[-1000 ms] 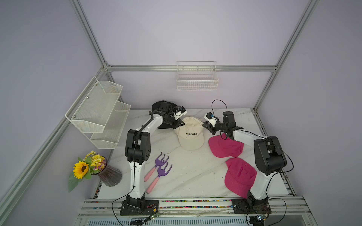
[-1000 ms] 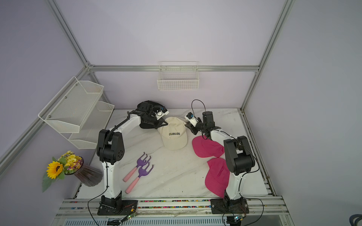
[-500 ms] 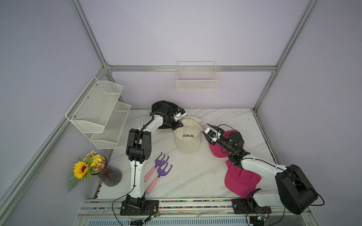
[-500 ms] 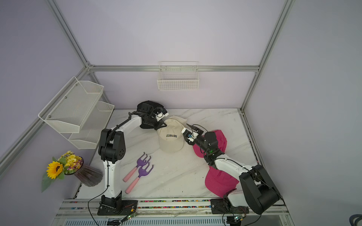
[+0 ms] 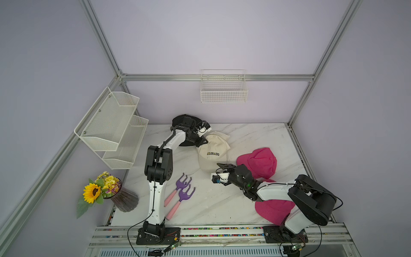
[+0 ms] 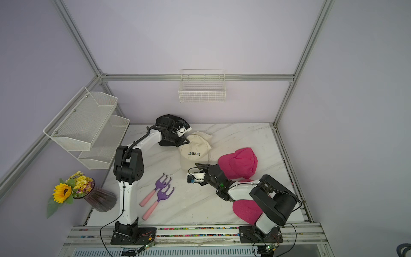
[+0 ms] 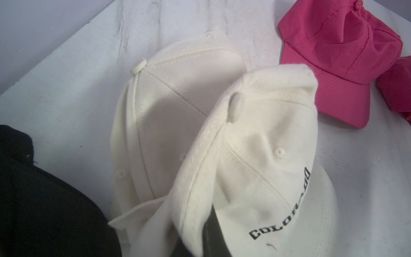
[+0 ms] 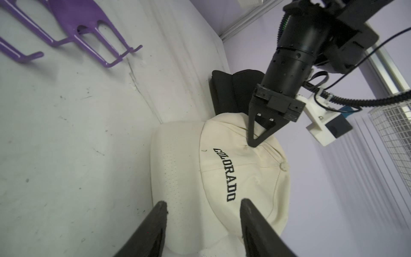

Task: Stack the baseball caps by color
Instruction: Place the baseball cap on the baseball cap.

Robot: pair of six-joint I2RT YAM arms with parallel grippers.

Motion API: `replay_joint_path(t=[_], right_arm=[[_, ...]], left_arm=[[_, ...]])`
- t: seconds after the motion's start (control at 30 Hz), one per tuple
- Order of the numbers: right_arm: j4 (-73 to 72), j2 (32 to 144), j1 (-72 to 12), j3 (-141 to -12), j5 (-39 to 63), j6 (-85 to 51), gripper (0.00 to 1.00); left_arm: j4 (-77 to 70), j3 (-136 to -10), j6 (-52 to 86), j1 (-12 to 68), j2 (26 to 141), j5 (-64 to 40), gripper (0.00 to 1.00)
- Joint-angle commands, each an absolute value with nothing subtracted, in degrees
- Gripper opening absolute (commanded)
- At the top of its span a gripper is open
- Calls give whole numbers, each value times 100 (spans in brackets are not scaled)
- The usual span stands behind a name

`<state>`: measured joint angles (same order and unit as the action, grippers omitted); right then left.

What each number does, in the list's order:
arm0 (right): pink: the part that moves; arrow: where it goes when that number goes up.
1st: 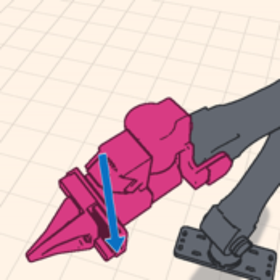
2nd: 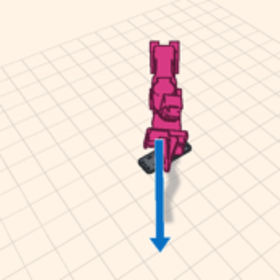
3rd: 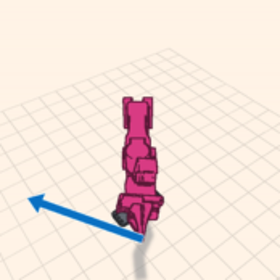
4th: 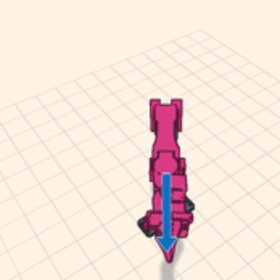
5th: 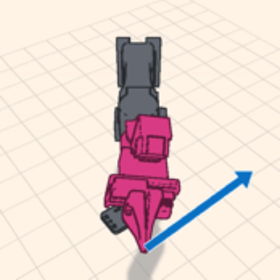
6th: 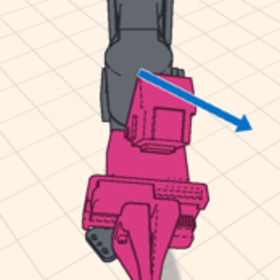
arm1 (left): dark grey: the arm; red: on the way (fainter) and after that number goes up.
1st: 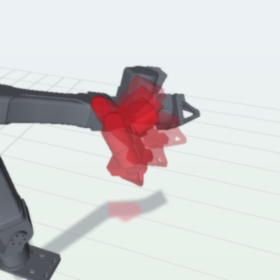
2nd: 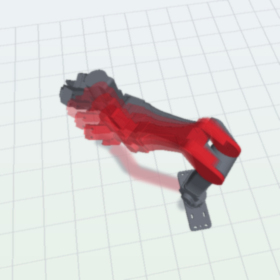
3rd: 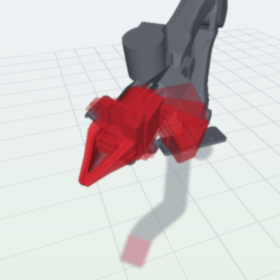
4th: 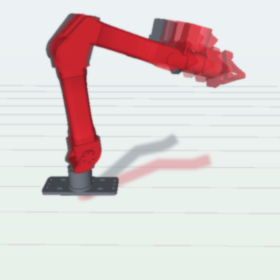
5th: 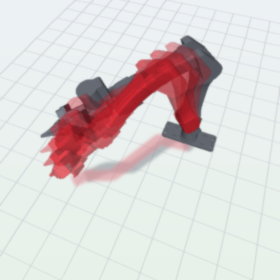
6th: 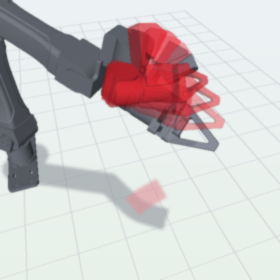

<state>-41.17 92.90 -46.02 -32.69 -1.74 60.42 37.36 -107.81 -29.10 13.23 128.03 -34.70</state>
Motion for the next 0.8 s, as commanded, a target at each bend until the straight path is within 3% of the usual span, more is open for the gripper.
replay_joint_path(t=[0.0,0.27,0.6,0.77], right_arm=[[-4152,9598,-4751,-3435,-653,6215,57],[-4349,10359,-4879,-3679,-1110,6372,55],[-5647,11041,-4898,-3727,-1713,6714,52],[-5896,11204,-4898,-3860,-1680,6717,47]], left_arm=[[3814,-10925,-2834,1273,12847,-3511,6],[3862,-10931,-2852,1273,12877,-3557,6],[3940,-10925,-2869,1266,12961,-3630,6],[3970,-10916,-2865,1266,12964,-3656,6]])
